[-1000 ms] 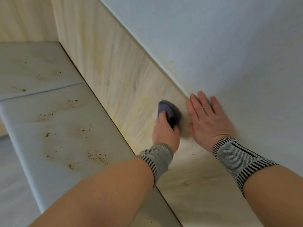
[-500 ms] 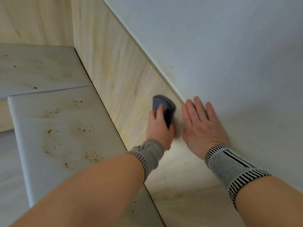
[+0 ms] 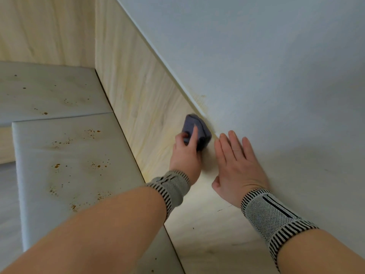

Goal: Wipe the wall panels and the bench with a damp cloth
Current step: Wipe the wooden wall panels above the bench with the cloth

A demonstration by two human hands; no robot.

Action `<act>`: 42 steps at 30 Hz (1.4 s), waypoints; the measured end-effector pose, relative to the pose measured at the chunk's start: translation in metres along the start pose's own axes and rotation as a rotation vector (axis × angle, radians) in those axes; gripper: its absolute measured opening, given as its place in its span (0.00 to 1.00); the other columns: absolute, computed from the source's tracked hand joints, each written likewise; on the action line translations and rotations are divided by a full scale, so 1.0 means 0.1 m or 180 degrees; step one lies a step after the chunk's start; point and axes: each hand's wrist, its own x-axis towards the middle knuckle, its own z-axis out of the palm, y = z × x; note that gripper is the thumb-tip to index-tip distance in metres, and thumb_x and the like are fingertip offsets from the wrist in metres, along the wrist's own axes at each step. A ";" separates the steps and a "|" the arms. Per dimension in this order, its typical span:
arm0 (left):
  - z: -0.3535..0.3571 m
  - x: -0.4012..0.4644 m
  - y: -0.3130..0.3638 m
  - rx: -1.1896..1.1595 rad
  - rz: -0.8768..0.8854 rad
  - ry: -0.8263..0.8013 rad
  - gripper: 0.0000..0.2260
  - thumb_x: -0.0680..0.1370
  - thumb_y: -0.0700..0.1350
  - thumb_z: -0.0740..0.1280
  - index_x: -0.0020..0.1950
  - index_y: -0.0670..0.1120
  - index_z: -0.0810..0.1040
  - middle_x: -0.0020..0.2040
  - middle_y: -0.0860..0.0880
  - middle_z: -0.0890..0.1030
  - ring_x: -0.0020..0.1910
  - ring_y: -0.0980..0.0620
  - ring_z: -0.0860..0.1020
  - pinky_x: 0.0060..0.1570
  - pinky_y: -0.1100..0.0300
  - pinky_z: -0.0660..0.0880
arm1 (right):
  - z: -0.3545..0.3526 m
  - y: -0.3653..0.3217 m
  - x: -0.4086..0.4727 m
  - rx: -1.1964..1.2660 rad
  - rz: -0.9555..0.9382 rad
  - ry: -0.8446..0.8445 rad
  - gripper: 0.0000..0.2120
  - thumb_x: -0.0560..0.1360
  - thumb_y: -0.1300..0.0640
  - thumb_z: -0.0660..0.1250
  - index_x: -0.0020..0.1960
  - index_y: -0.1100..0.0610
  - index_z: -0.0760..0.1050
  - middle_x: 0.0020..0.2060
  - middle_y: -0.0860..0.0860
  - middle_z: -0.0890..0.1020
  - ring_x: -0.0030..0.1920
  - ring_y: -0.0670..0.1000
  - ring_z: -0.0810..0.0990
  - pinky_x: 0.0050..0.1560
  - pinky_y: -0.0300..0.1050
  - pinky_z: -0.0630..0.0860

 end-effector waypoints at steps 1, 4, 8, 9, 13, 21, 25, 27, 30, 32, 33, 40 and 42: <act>0.05 -0.14 -0.03 0.0070 0.0166 -0.0108 0.32 0.81 0.42 0.61 0.81 0.54 0.48 0.72 0.45 0.57 0.66 0.45 0.69 0.64 0.54 0.73 | 0.00 0.00 0.00 0.0007 -0.0004 -0.0022 0.43 0.64 0.46 0.63 0.73 0.68 0.63 0.72 0.64 0.66 0.75 0.65 0.59 0.76 0.61 0.45; 0.18 -0.50 -0.16 0.0270 0.0619 -0.0388 0.33 0.81 0.42 0.62 0.81 0.55 0.49 0.73 0.45 0.58 0.68 0.45 0.68 0.64 0.56 0.73 | -0.02 0.00 0.00 0.0083 0.0000 -0.0038 0.41 0.68 0.42 0.53 0.73 0.68 0.62 0.72 0.65 0.65 0.75 0.65 0.59 0.76 0.62 0.46; 0.15 -0.38 -0.23 0.0399 0.0547 -0.0406 0.31 0.81 0.44 0.62 0.81 0.57 0.51 0.72 0.44 0.58 0.66 0.45 0.69 0.62 0.53 0.75 | 0.01 0.00 0.00 0.0031 -0.0010 0.0036 0.43 0.65 0.47 0.68 0.73 0.68 0.63 0.72 0.65 0.67 0.74 0.66 0.60 0.75 0.61 0.46; 0.09 -0.25 -0.20 0.0304 0.0233 -0.0374 0.32 0.81 0.44 0.62 0.81 0.57 0.50 0.73 0.45 0.58 0.65 0.44 0.71 0.62 0.53 0.75 | 0.02 -0.01 -0.01 0.0008 0.0003 0.0034 0.43 0.64 0.48 0.69 0.73 0.68 0.63 0.72 0.65 0.66 0.74 0.65 0.60 0.75 0.61 0.45; 0.03 0.08 -0.07 -0.0114 -0.0760 -0.0165 0.33 0.81 0.41 0.60 0.81 0.55 0.47 0.73 0.40 0.60 0.62 0.40 0.73 0.58 0.50 0.73 | 0.02 -0.01 0.00 -0.0082 0.0018 -0.0068 0.43 0.65 0.48 0.68 0.74 0.67 0.62 0.73 0.64 0.65 0.75 0.65 0.58 0.76 0.60 0.41; 0.36 -0.81 -0.10 0.1580 -0.0513 -0.1671 0.20 0.84 0.46 0.55 0.76 0.44 0.65 0.78 0.35 0.49 0.67 0.36 0.61 0.68 0.49 0.64 | -0.05 -0.01 0.00 -0.0335 0.0048 -0.0162 0.44 0.69 0.43 0.65 0.76 0.66 0.56 0.75 0.63 0.62 0.76 0.64 0.54 0.75 0.61 0.39; 0.25 -0.38 -0.11 0.1556 -0.0389 -0.1313 0.21 0.82 0.44 0.60 0.75 0.48 0.66 0.77 0.36 0.56 0.72 0.34 0.59 0.64 0.48 0.67 | -0.04 0.00 0.00 -0.0317 0.0038 -0.0189 0.45 0.67 0.44 0.67 0.76 0.66 0.57 0.74 0.63 0.62 0.76 0.64 0.55 0.75 0.60 0.39; 0.12 -0.16 -0.09 0.0825 -0.1022 -0.0936 0.30 0.81 0.40 0.60 0.81 0.51 0.52 0.74 0.39 0.57 0.64 0.38 0.70 0.60 0.50 0.73 | -0.01 0.00 0.00 -0.0247 0.0043 -0.0147 0.44 0.66 0.46 0.67 0.75 0.67 0.59 0.74 0.64 0.64 0.76 0.65 0.57 0.75 0.60 0.39; 0.07 -0.38 -0.01 0.0995 -0.0214 -0.0925 0.31 0.80 0.39 0.61 0.81 0.50 0.52 0.75 0.40 0.57 0.62 0.43 0.72 0.60 0.56 0.72 | -0.01 0.01 0.01 -0.0279 0.0041 -0.0156 0.45 0.66 0.44 0.66 0.75 0.67 0.58 0.74 0.63 0.63 0.76 0.65 0.55 0.75 0.60 0.40; 0.20 -0.67 -0.05 0.0524 0.0201 -0.0799 0.35 0.80 0.38 0.62 0.81 0.53 0.48 0.75 0.44 0.55 0.63 0.47 0.71 0.61 0.63 0.70 | -0.03 0.00 0.01 -0.0327 0.0051 -0.0152 0.47 0.67 0.40 0.65 0.76 0.67 0.55 0.75 0.63 0.62 0.76 0.64 0.54 0.75 0.61 0.40; 0.24 -0.77 -0.07 0.0374 0.0338 -0.0780 0.36 0.80 0.37 0.62 0.81 0.55 0.47 0.75 0.45 0.54 0.66 0.47 0.70 0.62 0.64 0.70 | -0.04 0.00 0.01 -0.0334 0.0040 -0.0175 0.49 0.67 0.37 0.64 0.76 0.66 0.53 0.75 0.63 0.61 0.77 0.64 0.53 0.75 0.61 0.40; 0.04 -0.13 -0.05 -0.0244 -0.0213 -0.0213 0.36 0.78 0.33 0.61 0.81 0.55 0.52 0.74 0.45 0.57 0.58 0.44 0.74 0.55 0.62 0.71 | -0.04 0.00 0.02 -0.0344 0.0062 -0.0282 0.50 0.65 0.39 0.70 0.76 0.66 0.57 0.75 0.63 0.62 0.76 0.64 0.54 0.74 0.60 0.37; -0.04 0.07 0.02 -0.0360 -0.0633 -0.0089 0.39 0.77 0.32 0.60 0.81 0.58 0.49 0.73 0.47 0.56 0.54 0.45 0.75 0.53 0.60 0.74 | -0.04 0.00 0.01 -0.0437 0.0050 -0.0322 0.50 0.67 0.38 0.69 0.77 0.66 0.54 0.76 0.62 0.59 0.77 0.64 0.52 0.74 0.60 0.36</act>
